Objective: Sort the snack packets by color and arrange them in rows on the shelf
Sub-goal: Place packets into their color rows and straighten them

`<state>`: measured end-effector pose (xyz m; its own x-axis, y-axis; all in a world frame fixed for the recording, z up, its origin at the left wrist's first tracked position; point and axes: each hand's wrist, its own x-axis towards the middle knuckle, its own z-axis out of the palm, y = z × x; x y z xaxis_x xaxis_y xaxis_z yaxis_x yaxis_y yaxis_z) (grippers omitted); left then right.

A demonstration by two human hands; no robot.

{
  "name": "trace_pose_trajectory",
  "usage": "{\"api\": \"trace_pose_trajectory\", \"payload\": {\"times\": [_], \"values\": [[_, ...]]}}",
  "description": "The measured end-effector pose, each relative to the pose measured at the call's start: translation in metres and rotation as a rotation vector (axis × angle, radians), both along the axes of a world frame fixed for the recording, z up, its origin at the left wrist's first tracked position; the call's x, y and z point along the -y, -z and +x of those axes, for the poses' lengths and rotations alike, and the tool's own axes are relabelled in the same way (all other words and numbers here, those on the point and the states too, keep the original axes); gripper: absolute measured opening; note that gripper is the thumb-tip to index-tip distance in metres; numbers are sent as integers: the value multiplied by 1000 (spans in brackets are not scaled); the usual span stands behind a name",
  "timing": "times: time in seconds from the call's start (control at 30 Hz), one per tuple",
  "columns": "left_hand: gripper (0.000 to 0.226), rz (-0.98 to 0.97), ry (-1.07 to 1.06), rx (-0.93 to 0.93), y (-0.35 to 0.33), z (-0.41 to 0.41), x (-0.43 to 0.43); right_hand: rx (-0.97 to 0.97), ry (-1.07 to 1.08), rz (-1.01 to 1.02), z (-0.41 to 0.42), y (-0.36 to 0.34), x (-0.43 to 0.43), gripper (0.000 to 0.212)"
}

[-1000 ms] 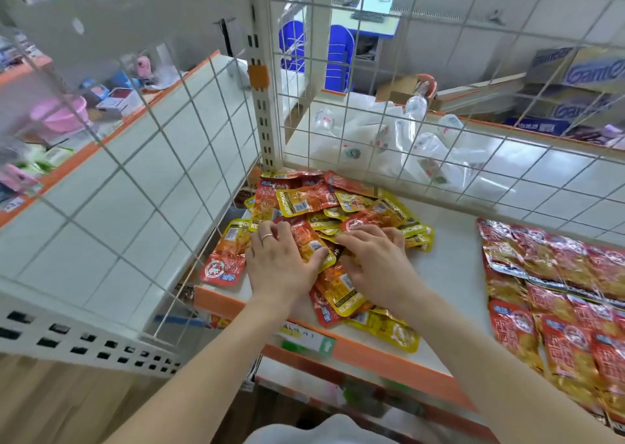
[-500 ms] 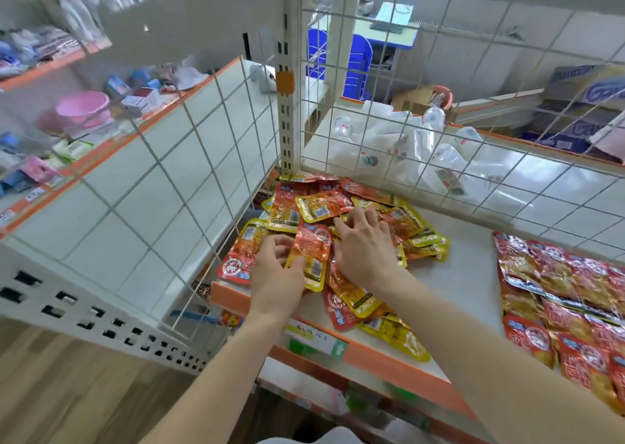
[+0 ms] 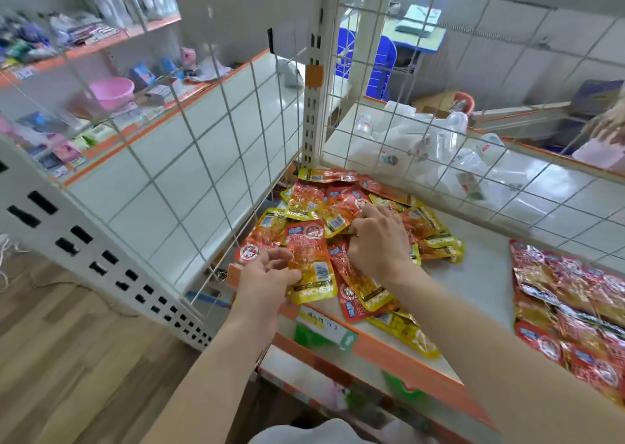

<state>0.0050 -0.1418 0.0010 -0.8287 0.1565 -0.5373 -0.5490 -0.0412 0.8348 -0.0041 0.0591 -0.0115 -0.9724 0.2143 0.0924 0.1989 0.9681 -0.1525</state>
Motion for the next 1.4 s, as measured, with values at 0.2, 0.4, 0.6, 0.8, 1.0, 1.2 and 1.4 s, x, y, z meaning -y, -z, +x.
{"api": "trace_pose_trajectory", "payload": {"times": [0.2,0.4,0.6,0.8,1.0,1.2,1.4], "values": [[39,74,119,90,-13,-6,-6,-109,4,-185,13,-25,-10,18],[39,81,77,175,-13,-11,-21,-245,-50,-158,40,-47,-15,15],[30,233,77,222,-26,-9,-24,-384,104,-361,63,-61,-26,12],[10,513,78,329,-20,-8,-26,-453,376,-922,88,-59,-39,8],[55,683,185,292,-20,1,-28,-425,511,-1706,120,-52,-38,34],[24,402,321,50,-19,18,-40,-400,388,-2068,154,-47,-34,45],[24,239,342,104,-6,34,-63,-496,388,-2212,187,-32,-40,27]]}}
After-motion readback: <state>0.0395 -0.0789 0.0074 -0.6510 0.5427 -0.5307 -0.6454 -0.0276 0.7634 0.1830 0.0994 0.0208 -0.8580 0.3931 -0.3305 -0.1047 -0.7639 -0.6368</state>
